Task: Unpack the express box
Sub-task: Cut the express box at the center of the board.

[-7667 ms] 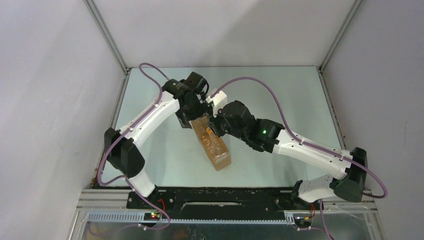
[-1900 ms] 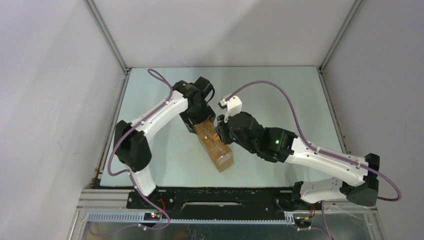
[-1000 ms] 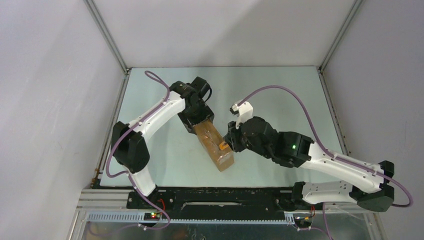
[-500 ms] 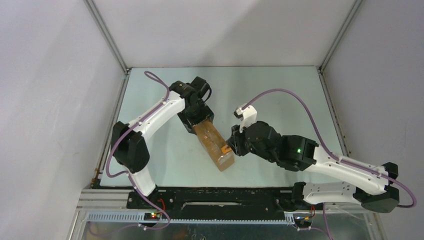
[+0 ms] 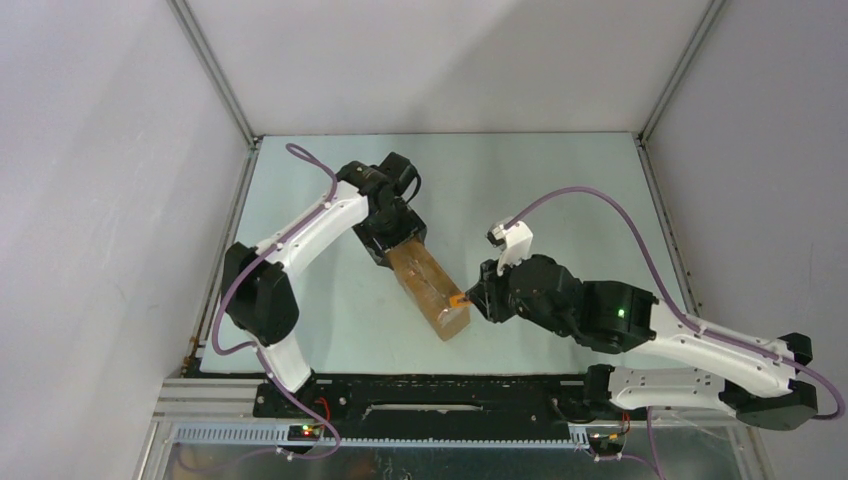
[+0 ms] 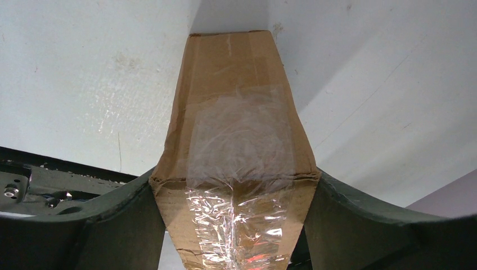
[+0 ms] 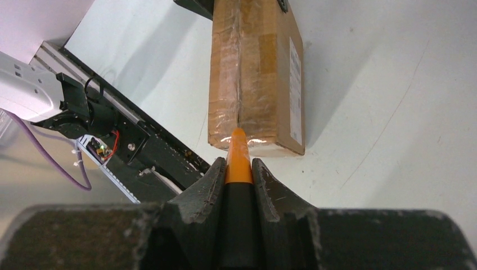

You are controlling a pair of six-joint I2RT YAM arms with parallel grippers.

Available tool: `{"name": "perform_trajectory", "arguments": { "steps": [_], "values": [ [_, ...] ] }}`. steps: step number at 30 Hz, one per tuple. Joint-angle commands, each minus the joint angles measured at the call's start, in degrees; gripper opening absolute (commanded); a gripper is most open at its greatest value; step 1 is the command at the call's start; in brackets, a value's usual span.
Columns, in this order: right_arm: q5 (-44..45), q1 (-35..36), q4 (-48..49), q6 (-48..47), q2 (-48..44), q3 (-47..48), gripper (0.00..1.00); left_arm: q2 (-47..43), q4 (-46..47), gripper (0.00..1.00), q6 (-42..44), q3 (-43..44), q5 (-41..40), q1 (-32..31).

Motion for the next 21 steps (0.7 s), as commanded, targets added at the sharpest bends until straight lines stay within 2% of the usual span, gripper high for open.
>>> {"name": "perform_trajectory", "arguments": {
  "steps": [1, 21],
  "values": [
    [-3.38, 1.44, -10.25, 1.4, -2.44, -1.17, 0.0, 1.95, -0.61, 0.54, -0.51, -2.74, -7.4, 3.02],
    [-3.78, 3.54, -16.48, 2.75, -5.94, -2.57, 0.0, 2.03, -0.2, 0.55, 0.22, -3.36, -7.42, 3.02]
  ]
}}
